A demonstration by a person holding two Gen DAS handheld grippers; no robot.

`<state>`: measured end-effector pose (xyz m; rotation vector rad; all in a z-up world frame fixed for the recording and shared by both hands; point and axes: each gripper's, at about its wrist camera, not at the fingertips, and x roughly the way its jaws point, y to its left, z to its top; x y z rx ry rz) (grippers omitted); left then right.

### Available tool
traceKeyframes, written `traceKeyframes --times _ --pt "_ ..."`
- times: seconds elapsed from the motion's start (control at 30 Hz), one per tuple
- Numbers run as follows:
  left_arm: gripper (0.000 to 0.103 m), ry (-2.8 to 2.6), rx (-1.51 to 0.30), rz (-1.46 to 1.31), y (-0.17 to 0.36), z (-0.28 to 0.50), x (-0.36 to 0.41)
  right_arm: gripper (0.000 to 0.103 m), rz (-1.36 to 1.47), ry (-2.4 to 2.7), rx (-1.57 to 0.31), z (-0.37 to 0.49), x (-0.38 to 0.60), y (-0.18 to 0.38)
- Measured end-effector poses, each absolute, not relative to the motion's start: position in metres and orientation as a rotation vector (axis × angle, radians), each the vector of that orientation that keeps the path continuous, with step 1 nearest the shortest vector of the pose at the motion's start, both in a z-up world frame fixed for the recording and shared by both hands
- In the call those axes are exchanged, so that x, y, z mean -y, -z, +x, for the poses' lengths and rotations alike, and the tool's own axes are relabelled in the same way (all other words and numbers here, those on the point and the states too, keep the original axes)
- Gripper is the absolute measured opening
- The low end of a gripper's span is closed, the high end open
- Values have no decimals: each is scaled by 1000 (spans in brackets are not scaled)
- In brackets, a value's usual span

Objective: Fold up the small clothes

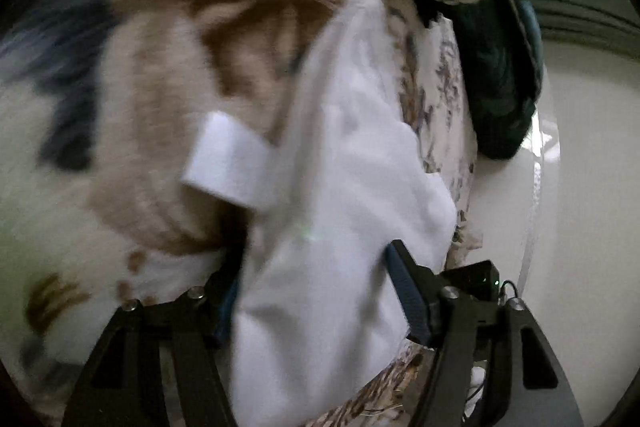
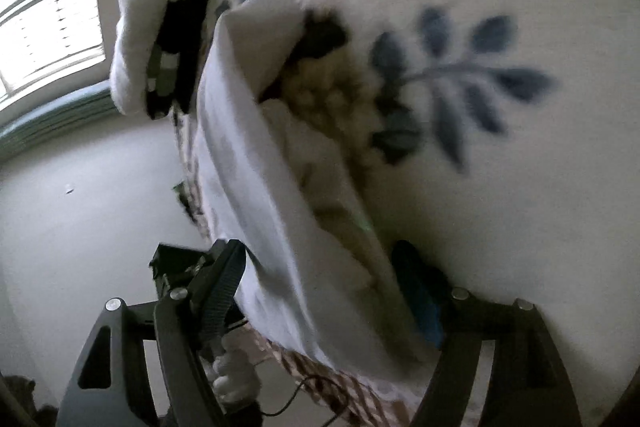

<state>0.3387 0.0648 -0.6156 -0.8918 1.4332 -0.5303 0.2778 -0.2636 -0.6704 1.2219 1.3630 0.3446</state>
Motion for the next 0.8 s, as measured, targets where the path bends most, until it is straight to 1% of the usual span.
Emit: traceKeyframes --times 0.03,0.07,0.1,0.13,0.23,0.37,0.5,0.6,0.7,0.8 --pt "49 538 -1411 -865 610 338 -64 67 1196 -355 -1373 280 259 669" --pt "21 548 -1401 -834 604 338 -61 39 1175 -355 -1380 282 255 666" --pt "13 558 -1395 -820 600 339 -60 26 1183 -359 -1369 283 253 663" --pt "13 562 -1384 -817 594 339 -59 22 1183 -349 -1362 283 252 658" --pt "13 565 -1362 -820 574 344 -60 17 1170 -342 -1331 285 251 634" --pt "13 598 -1318 -815 532 357 -63 16 1128 -345 -1303 299 248 592" --pt "13 628 -1253 -808 480 391 -66 16 1082 -371 -1261 335 243 534" --pt "13 638 -1194 -814 440 433 -65 16 1053 -390 -1215 369 246 494" --pt "13 648 -1106 -783 396 493 -68 16 1018 -414 -1141 427 243 449" --pt "13 647 -1025 -765 367 562 -78 16 981 -454 -1066 497 234 416"
